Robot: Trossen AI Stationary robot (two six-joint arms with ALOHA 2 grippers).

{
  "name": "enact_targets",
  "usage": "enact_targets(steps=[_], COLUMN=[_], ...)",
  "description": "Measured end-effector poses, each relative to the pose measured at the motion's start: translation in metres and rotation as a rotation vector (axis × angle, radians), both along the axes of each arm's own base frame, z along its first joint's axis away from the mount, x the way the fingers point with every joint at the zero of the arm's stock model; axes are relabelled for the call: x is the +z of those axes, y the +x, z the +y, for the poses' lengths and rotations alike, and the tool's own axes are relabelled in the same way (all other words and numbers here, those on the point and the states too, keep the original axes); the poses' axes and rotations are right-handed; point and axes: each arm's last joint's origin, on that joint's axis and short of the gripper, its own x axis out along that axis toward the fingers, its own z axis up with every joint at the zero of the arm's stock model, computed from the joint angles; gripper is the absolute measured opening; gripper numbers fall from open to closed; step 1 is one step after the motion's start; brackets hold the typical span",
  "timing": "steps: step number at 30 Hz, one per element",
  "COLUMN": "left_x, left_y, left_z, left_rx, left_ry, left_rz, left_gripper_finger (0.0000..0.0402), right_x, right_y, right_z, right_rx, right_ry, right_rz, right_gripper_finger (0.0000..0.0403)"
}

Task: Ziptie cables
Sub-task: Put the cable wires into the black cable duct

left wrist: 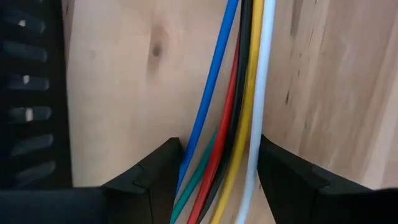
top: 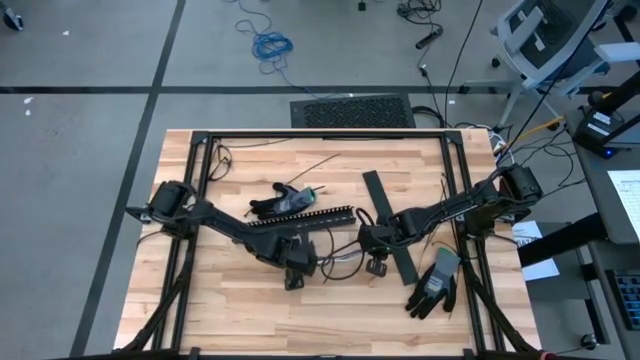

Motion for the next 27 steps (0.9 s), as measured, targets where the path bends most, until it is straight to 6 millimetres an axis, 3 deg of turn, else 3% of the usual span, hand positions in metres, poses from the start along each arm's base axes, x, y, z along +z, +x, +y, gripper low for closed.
enact_targets(steps=[18,27], left_x=[-0.001,0.002], left_y=[-0.006,-0.007], left_z=[0.000,0.003], left_rx=[-0.027,-0.239], left_ry=[0.087,-0.003], left_rz=[0.039,0.097], left_gripper_finger=[0.0202,0.0202], right_x=[0.000,0.001], right_y=[-0.007,-0.012], right_z=[0.027,0.042], right_rx=[0.025,0.052], right_ry=[0.028,0.042], right_rz=[0.002,-0.002], right_gripper_finger=[0.0000,0.0000])
